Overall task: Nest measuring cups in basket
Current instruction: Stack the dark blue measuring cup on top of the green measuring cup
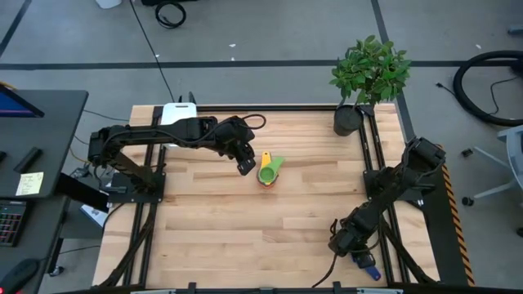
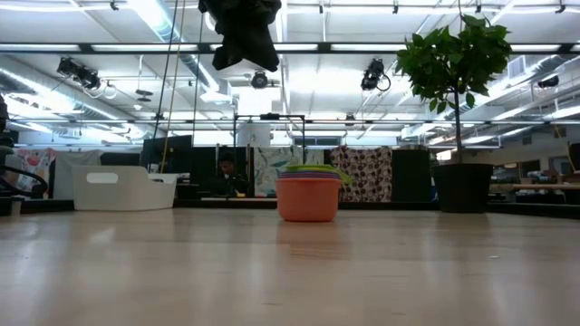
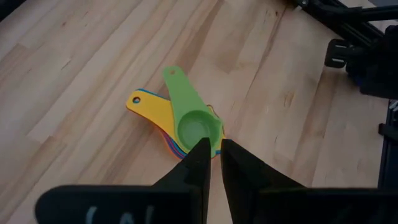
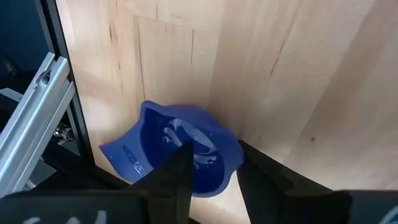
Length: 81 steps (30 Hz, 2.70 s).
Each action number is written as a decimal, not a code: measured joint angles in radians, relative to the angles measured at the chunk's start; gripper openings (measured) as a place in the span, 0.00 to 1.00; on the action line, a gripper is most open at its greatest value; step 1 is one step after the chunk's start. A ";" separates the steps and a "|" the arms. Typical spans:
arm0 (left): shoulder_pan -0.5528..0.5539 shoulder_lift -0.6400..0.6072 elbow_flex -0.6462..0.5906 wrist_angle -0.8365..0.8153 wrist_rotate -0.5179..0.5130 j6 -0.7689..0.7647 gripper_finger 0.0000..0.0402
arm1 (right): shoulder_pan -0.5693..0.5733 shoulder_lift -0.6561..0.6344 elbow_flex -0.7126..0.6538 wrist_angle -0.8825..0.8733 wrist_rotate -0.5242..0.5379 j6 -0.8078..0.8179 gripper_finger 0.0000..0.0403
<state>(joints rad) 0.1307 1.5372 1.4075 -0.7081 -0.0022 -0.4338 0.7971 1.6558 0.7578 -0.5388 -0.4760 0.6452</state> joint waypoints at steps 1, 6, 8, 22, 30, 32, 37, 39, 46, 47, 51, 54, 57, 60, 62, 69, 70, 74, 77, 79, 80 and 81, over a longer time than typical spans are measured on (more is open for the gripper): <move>0.000 0.000 0.000 0.000 0.000 0.000 0.11 | 0.000 0.000 0.000 0.000 0.007 -0.010 0.27; 0.000 0.000 0.000 0.000 0.000 0.000 0.11 | 0.000 0.000 -0.002 -0.003 0.035 -0.088 0.06; 0.000 0.000 0.000 0.000 0.000 0.000 0.11 | 0.000 0.000 -0.002 -0.001 0.046 -0.130 0.04; 0.000 0.000 0.000 0.001 0.000 0.000 0.11 | -0.117 0.002 0.033 -0.126 0.153 -0.687 0.04; 0.000 0.000 0.000 0.001 0.000 0.001 0.11 | -0.313 0.004 0.102 -0.225 0.322 -0.560 0.04; 0.000 0.000 0.000 0.001 0.000 0.001 0.11 | -0.364 0.005 0.117 -0.227 0.334 -0.537 0.04; 0.000 0.000 0.000 0.001 0.000 0.002 0.11 | -0.469 0.005 0.156 -0.225 0.343 -0.515 0.04; 0.000 0.000 0.000 0.001 0.000 0.002 0.11 | -0.520 0.005 0.173 -0.229 0.343 -0.456 0.04; 0.000 0.000 0.000 0.000 0.000 0.035 0.11 | -0.700 0.005 0.236 -0.226 0.364 -0.113 0.04; 0.000 0.000 0.000 0.000 0.000 0.036 0.11 | -0.722 0.005 0.246 -0.226 0.374 -0.066 0.04; 0.000 0.000 0.000 -0.024 0.000 0.038 0.11 | -0.799 0.004 0.293 -0.225 0.387 0.070 0.04; 0.000 0.000 0.000 -0.066 0.000 0.038 0.11 | -0.839 0.004 0.327 -0.230 0.387 0.131 0.04; 0.000 0.000 0.000 -0.118 0.000 0.073 0.11 | -0.865 0.003 0.373 -0.257 0.385 0.184 0.04; 0.000 0.000 0.000 -0.163 0.000 0.131 0.11 | -0.874 0.003 0.443 -0.363 0.382 0.201 0.04; 0.000 0.000 0.000 -0.189 0.000 0.169 0.11 | -0.874 0.003 0.504 -0.457 0.397 0.201 0.04; 0.002 0.000 0.000 -0.212 -0.008 0.266 0.11 | -0.849 0.002 0.706 -0.717 0.548 0.272 0.04; 0.002 0.000 0.000 -0.215 -0.009 0.274 0.11 | -0.847 0.002 0.727 -0.738 0.564 0.284 0.04; 0.002 0.000 0.000 -0.217 -0.012 0.321 0.11 | -0.843 0.001 0.772 -0.813 0.644 0.407 0.04; 0.002 0.000 0.000 -0.217 -0.021 0.381 0.11 | -0.844 0.001 0.778 -0.851 0.664 0.544 0.04; 0.002 0.000 0.000 -0.218 -0.026 0.404 0.11 | -0.843 0.001 0.778 -0.865 0.674 0.623 0.04; 0.002 0.000 0.000 -0.220 -0.027 0.412 0.11 | -0.843 0.001 0.778 -0.867 0.686 0.667 0.04; 0.002 0.000 0.000 -0.224 -0.027 0.415 0.11 | -0.843 0.001 0.778 -0.861 0.692 0.722 0.04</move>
<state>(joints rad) 0.1326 1.5372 1.4071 -0.9326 -0.0296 -0.0189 -0.0460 1.6569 1.5356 -1.4000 0.2160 1.3670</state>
